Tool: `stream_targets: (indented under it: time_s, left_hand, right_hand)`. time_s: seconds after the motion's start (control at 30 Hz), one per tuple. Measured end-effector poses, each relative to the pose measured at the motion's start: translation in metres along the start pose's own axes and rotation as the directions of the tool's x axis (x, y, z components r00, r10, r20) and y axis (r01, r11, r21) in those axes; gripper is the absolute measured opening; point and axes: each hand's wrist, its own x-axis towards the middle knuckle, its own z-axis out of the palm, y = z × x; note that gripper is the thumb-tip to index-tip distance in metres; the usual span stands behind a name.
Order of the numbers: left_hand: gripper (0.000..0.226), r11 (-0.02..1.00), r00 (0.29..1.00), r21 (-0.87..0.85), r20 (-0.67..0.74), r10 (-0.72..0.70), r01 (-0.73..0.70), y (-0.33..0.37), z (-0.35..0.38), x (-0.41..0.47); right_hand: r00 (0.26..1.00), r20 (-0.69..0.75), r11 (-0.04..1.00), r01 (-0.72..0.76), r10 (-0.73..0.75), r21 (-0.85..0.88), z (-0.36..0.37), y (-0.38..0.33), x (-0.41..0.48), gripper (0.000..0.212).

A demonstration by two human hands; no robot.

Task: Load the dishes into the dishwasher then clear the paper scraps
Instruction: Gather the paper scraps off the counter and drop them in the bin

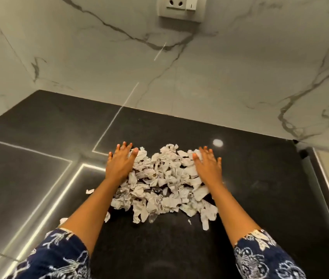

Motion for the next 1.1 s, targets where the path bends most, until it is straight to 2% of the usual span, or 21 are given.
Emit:
stream_targets:
  time_s: [0.1,0.2,0.27,0.33,0.43,0.53,0.63,0.73,0.83,0.93,1.03,1.1]
  left_hand:
    - [0.067,0.998,0.995,-0.062,0.094,0.017,-0.011,0.016,0.004,0.002]
    - [0.063,0.969,0.987,-0.246,0.152,0.042,-0.003,0.026,-0.009,-0.008]
    - [0.062,0.947,0.995,-0.319,0.1,0.01,0.023,0.01,-0.027,-0.021]
    - [0.066,0.966,0.997,-0.254,-0.035,-0.07,0.059,-0.021,-0.047,-0.047]
    - [0.056,0.976,0.941,-0.038,-0.258,-0.216,0.214,-0.064,-0.053,-0.108]
    - [0.062,0.9,0.875,0.095,-0.296,-0.383,0.426,-0.064,-0.028,-0.157]
    - [0.07,0.925,0.917,0.152,-0.261,-0.303,0.349,-0.04,-0.001,-0.159]
    - [0.075,0.961,0.941,0.041,-0.221,-0.257,0.272,0.0,0.018,-0.136]
    - [0.076,0.973,0.96,-0.141,-0.185,-0.208,0.184,0.038,0.029,-0.125]
    - [0.07,0.969,0.955,-0.22,-0.248,-0.165,0.11,0.051,0.02,-0.142]
    - [0.069,0.978,0.893,-0.116,-0.401,-0.204,0.172,0.029,0.012,-0.179]
    - [0.079,0.948,0.874,-0.057,-0.373,-0.312,0.314,0.011,0.014,-0.204]
  right_hand:
    - [0.985,0.119,0.993,0.119,-0.121,0.022,0.008,-0.019,0.008,0.062]
    - [0.966,0.186,0.964,0.134,-0.178,0.229,-0.004,-0.023,0.011,0.058]
    - [0.981,0.106,0.91,0.107,-0.162,0.401,-0.025,-0.006,0.004,0.057]
    - [0.991,0.059,0.871,0.075,-0.118,0.486,-0.045,0.021,-0.017,0.058]
    - [0.998,0.059,0.915,0.011,-0.039,0.404,-0.042,0.05,-0.06,0.07]
    - [1.0,0.018,0.978,0.021,-0.025,0.208,-0.017,0.043,-0.084,0.077]
    - [0.997,-0.02,0.992,0.071,-0.069,0.101,0.002,0.02,-0.085,0.088]
    - [0.992,0.012,0.99,0.124,-0.125,0.064,0.017,0.003,-0.074,0.094]
    - [0.986,0.058,0.97,0.14,-0.155,0.199,0.017,-0.008,-0.068,0.079]
    - [0.981,0.017,0.924,0.177,-0.194,0.339,-0.003,0.005,-0.084,0.074]
    - [0.976,0.016,0.948,0.205,-0.215,0.242,-0.018,0.039,-0.124,0.089]
    - [0.966,0.128,0.974,0.217,-0.223,0.063,-0.017,0.056,-0.151,0.108]
